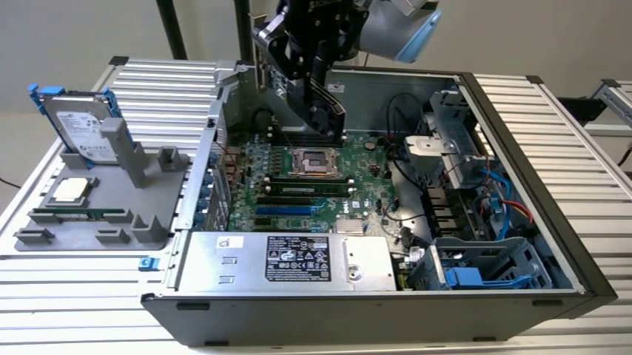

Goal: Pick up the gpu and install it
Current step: 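Insert the gpu into the slot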

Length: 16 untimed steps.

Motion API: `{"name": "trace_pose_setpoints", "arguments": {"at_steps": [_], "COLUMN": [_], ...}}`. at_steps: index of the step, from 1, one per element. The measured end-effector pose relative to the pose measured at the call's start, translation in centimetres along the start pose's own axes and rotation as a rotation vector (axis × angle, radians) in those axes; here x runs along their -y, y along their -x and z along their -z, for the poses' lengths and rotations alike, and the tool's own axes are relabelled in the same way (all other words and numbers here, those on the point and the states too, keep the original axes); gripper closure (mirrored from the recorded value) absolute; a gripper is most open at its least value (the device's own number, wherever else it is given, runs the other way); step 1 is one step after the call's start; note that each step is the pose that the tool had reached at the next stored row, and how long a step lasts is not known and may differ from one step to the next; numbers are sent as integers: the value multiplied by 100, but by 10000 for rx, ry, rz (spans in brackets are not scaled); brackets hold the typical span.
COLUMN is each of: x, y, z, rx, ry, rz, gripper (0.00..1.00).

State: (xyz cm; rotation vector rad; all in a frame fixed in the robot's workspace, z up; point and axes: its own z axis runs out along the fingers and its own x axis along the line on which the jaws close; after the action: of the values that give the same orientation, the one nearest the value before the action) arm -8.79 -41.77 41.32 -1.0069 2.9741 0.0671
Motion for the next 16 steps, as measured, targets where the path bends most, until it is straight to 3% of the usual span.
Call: {"name": "trace_pose_setpoints", "arguments": {"at_steps": [16], "x": [32], "y": [42], "z": [1], "rx": [-13], "ry": [5], "rz": [331], "gripper": [100]}}
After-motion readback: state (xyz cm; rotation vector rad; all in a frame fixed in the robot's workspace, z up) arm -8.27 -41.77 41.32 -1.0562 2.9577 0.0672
